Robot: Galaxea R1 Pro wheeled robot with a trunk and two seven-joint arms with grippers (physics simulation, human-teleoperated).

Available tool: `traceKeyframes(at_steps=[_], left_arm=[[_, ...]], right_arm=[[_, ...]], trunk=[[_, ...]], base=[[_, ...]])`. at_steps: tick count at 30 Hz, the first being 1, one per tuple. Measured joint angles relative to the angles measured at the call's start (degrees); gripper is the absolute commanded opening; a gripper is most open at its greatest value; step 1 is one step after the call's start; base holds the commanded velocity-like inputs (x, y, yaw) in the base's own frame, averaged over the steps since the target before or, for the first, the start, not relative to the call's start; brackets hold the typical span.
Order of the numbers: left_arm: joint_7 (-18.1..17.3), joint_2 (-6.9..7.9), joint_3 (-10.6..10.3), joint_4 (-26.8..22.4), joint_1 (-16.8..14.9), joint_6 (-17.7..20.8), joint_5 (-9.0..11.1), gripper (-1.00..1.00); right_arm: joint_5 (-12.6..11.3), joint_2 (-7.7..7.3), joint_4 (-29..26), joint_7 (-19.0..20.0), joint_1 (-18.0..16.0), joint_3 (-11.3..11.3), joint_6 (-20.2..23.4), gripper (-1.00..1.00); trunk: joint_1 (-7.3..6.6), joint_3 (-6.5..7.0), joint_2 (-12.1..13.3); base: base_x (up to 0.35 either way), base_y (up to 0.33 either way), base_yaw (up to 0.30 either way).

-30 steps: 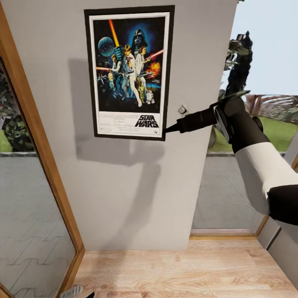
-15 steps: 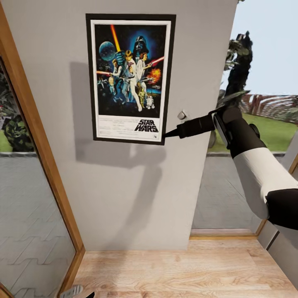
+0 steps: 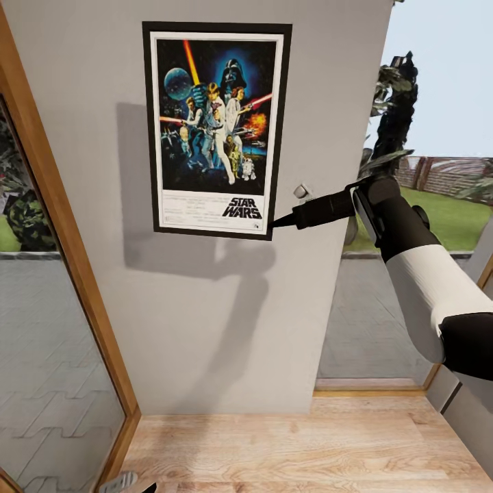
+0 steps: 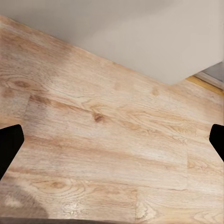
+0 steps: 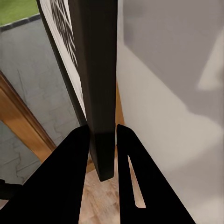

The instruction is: Pick up the poster from the kitchen countertop and hang it on one of the wall nails in the kitchen.

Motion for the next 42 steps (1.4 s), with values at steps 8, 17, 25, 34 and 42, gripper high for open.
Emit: traceKeyframes(at_steps=[8,17,25,34,42], left_arm=[[0.0,0.0,0.0,0.0,0.0,0.0,0.0,1.0],[-0.01,0.0,0.0,0.0,0.0,0.0,0.0,1.0],[0.0,0.0,0.0,0.0,0.0,0.0,0.0,1.0],[0.0,0.0,0.0,0.0,0.0,0.0,0.0,1.0],[-0.05,0.0,0.0,0.0,0.0,0.0,0.0,1.0]], right_arm=[[0.0,0.0,0.0,0.0,0.0,0.0,0.01,-1.0],[-0.01,0.05,0.0,-0.09,0.0,0.04,0.03,-1.0],[0.0,0.08,0.0,-0.09,0.0,0.09,0.03,-1.0],[0.0,0.15,0.0,-0.09,0.0,0.09,0.07,-1.0],[0.0,0.15,0.0,-0.09,0.0,0.09,0.09,-1.0]], trunk=[[0.0,0.0,0.0],[-0.03,0.0,-0.01],[-0.03,0.0,0.0],[0.0,0.0,0.0],[0.0,0.0,0.0]], base=[[0.0,0.0,0.0],[0.229,0.0,0.0],[0.321,0.0,0.0],[0.07,0.0,0.0],[0.005,0.0,0.0]])
